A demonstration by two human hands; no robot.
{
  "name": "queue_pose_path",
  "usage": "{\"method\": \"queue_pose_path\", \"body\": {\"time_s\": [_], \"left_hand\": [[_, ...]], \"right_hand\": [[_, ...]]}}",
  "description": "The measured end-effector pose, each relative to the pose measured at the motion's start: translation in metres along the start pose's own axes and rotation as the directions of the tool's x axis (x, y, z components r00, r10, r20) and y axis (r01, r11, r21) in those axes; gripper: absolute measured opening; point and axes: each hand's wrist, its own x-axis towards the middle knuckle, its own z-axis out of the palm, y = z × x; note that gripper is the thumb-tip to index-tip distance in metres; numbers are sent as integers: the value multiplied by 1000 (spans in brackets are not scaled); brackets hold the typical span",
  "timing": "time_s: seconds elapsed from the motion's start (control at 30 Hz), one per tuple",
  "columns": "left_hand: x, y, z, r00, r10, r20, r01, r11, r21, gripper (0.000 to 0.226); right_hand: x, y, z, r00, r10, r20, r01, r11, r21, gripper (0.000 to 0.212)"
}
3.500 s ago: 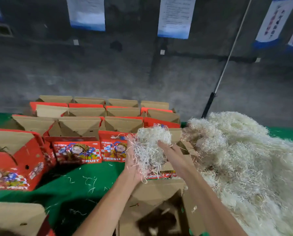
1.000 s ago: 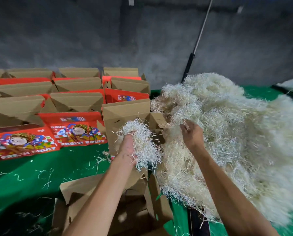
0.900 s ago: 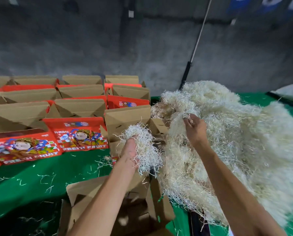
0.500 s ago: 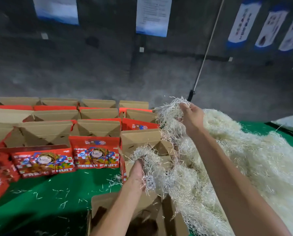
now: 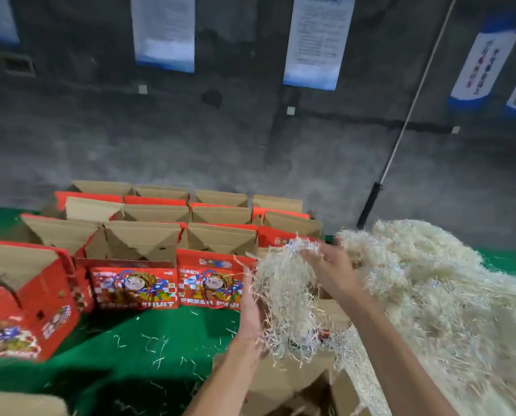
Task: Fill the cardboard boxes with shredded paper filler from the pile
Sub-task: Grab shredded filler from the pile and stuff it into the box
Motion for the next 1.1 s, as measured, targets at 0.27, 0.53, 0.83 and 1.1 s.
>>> {"method": "queue_pose_path", "body": {"time_s": [0.27,0.53,0.83,1.1], "left_hand": [[4,-12,10,980,-125,158,99,981,166,91],[46,-64,-1,925,-325,-195,364,905,219,53],[79,-109,16,903,-343,-260,400,892,210,48],[100,-118,5,876,-255,-410,422,818,392,43]], "right_hand": [[-19,62,31,964,-38,264,100,969,-227,60],[-16,169,-24,928,81,-363,-64,996,60,24],[4,301,-36,920,376,-111,-380,785,-490,112],[26,336,-20,896,422,-138,-425,723,-544,29]]}}
